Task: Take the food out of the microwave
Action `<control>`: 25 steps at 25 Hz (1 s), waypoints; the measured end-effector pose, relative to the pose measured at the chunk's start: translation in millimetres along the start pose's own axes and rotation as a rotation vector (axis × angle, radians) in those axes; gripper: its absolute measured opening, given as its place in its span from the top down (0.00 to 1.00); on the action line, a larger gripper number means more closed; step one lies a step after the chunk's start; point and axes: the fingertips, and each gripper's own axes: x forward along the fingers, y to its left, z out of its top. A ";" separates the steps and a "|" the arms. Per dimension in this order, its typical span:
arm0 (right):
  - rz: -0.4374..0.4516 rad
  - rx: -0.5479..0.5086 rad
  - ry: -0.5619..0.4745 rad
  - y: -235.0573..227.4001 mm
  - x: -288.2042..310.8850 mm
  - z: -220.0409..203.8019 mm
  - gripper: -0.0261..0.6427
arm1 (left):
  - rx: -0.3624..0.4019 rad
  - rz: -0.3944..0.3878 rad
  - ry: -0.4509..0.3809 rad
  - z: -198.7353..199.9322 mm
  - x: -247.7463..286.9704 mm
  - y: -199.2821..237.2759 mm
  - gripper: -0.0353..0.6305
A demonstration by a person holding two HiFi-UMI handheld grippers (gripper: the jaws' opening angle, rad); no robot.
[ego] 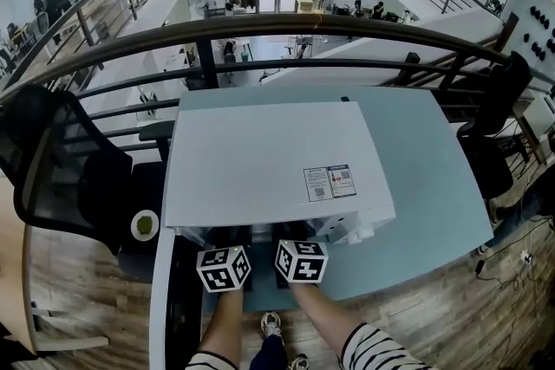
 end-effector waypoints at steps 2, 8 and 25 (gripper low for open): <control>0.005 0.020 -0.007 0.6 -2.5 -0.9 0.78 | -0.012 -0.006 -0.006 0.0 -0.5 0.8 0.69; 0.033 0.037 -0.032 7.0 -12.7 -3.3 0.78 | -0.032 -0.032 -0.016 -0.4 -4.0 0.1 0.68; 0.042 0.065 -0.026 4.7 -53.0 -20.4 0.78 | -0.042 -0.060 -0.019 -18.6 -37.2 -27.5 0.68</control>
